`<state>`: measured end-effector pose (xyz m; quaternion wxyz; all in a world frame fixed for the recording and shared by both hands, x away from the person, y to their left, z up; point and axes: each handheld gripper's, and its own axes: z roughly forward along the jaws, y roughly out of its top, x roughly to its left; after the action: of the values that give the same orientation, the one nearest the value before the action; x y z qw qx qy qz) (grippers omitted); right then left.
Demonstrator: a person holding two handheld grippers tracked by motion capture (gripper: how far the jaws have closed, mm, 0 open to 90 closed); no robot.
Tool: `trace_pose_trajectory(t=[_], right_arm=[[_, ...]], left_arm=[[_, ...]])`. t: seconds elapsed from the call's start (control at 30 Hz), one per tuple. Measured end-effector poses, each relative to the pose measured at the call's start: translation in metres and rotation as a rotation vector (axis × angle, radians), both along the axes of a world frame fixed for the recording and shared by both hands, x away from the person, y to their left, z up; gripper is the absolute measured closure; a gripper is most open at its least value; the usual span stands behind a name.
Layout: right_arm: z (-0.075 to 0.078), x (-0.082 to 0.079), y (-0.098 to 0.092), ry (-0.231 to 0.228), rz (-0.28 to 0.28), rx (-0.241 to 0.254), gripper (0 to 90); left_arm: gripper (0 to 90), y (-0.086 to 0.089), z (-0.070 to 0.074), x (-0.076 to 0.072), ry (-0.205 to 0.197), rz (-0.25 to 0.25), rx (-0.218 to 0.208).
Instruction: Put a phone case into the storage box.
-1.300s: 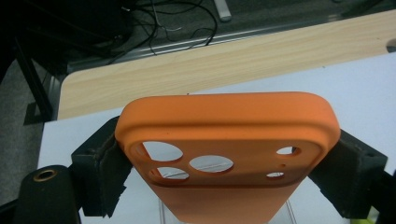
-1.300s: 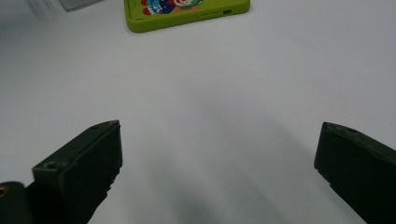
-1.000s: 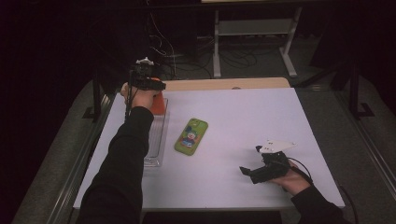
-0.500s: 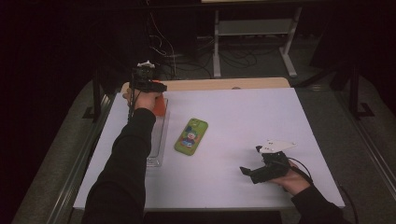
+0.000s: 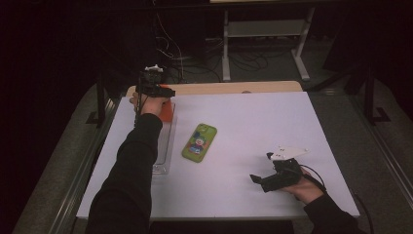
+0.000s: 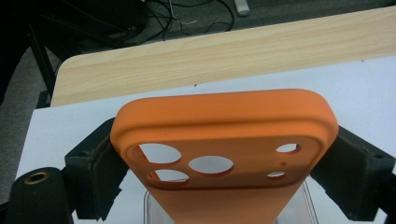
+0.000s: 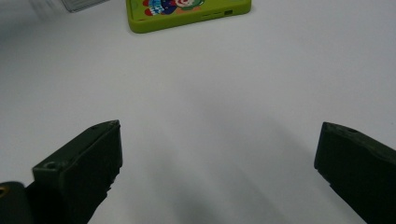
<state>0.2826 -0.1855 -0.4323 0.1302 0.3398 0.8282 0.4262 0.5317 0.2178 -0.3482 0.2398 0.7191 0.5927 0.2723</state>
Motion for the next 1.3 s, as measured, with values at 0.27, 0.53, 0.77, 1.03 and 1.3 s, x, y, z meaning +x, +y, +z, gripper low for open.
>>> trace_pose_trajectory(t=[0.27,0.53,0.77,1.03,1.3], right_arm=[[0.000,0.000,0.000,0.001,-0.001,0.001,0.1],[0.000,0.000,0.000,0.001,0.000,0.001,0.1],[0.000,0.000,0.000,0.000,0.000,-0.001,0.1],[0.000,0.000,0.000,0.001,0.001,-0.006,0.1],[-0.001,0.001,0.001,0.013,-0.009,-0.002,0.1]], left_arm=[[10.9,-0.003,-0.002,0.001,-0.002,-0.002,0.017],[3.8,-0.003,-0.003,0.001,0.000,-0.009,0.018],[0.6,0.003,0.001,-0.002,-0.002,-0.021,0.001],[0.0,0.011,0.010,-0.018,-0.005,-0.067,-0.021],[0.0,0.022,0.020,-0.045,-0.038,-0.131,-0.080]])
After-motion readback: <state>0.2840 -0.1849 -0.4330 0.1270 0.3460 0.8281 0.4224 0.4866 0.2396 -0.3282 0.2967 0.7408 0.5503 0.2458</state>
